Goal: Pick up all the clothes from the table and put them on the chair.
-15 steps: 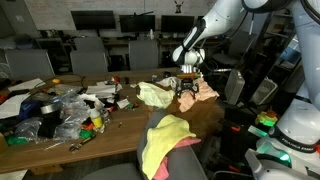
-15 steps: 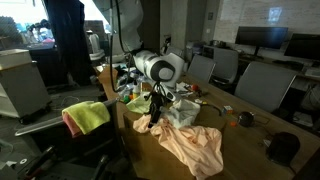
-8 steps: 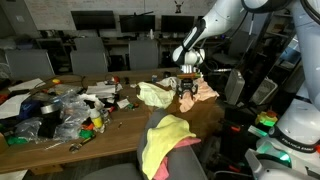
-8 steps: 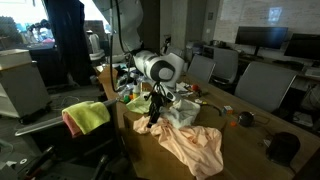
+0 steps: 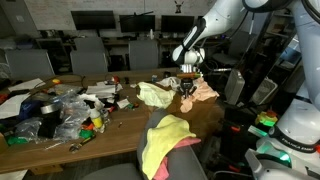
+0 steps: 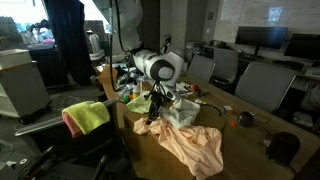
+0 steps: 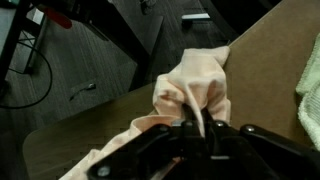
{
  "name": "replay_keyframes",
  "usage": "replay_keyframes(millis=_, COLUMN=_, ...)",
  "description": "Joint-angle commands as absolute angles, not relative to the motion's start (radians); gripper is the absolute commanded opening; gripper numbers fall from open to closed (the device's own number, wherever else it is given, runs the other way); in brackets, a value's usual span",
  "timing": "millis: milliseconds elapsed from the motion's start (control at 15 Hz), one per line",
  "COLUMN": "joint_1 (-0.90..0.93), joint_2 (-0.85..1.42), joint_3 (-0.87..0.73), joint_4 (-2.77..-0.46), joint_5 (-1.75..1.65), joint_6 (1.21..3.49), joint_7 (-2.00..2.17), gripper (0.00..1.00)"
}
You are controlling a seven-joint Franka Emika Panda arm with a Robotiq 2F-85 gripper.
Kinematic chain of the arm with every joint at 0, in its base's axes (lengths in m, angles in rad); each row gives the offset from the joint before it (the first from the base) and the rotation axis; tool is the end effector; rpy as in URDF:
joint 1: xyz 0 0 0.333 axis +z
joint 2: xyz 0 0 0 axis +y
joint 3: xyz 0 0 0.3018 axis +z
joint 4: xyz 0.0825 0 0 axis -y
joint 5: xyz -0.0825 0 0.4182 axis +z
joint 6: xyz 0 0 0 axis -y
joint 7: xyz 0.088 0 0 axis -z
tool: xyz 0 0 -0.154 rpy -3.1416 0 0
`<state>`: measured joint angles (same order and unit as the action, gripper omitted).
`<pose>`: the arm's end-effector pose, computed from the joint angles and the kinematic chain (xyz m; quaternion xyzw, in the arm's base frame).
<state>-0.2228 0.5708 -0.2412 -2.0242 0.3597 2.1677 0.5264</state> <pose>0.4924 -0.2326 0.0599 -0.7959 0.5704 0.1963 0.0519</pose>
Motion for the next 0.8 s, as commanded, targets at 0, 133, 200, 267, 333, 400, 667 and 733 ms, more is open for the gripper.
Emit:
replay_keyframes(millis=0, joint_1=-0.208, joint_2=0.500, joint_3=-0.243, joint_4=-2.063, joint_5=0.356, joint_6=2.161, joint_7=0.522, gripper=0.01)
replay_keyframes(millis=133, joint_1=-0.204, joint_2=0.462, joint_3=-0.239, joint_4=-2.080, joint_5=0.360, joint_6=2.162, joint_7=0.513, gripper=0.02)
replay_keyframes(millis=200, joint_1=-0.201, joint_2=0.435, joint_3=-0.239, joint_4=-2.098, joint_5=0.360, joint_6=2.166, joint_7=0.510, gripper=0.02)
replay_keyframes(millis=267, joint_1=-0.200, joint_2=0.405, joint_3=-0.239, joint_4=-2.115, joint_5=0.363, joint_6=2.171, joint_7=0.503, gripper=0.02)
replay_keyframes(millis=333, joint_1=-0.199, joint_2=0.373, joint_3=-0.238, joint_4=-2.133, joint_5=0.367, joint_6=2.170, joint_7=0.496, gripper=0.02)
replay_keyframes(millis=400, joint_1=-0.196, joint_2=0.334, joint_3=-0.239, joint_4=-2.154, joint_5=0.363, joint_6=2.177, joint_7=0.490, gripper=0.02)
replay_keyframes(millis=667, joint_1=-0.188, joint_2=0.188, joint_3=-0.237, joint_4=-2.219, joint_5=0.355, joint_6=2.177, joint_7=0.468, gripper=0.02)
replay_keyframes(millis=733, joint_1=-0.188, joint_2=0.154, joint_3=-0.234, joint_4=-2.235, joint_5=0.357, joint_6=2.174, joint_7=0.460, gripper=0.02)
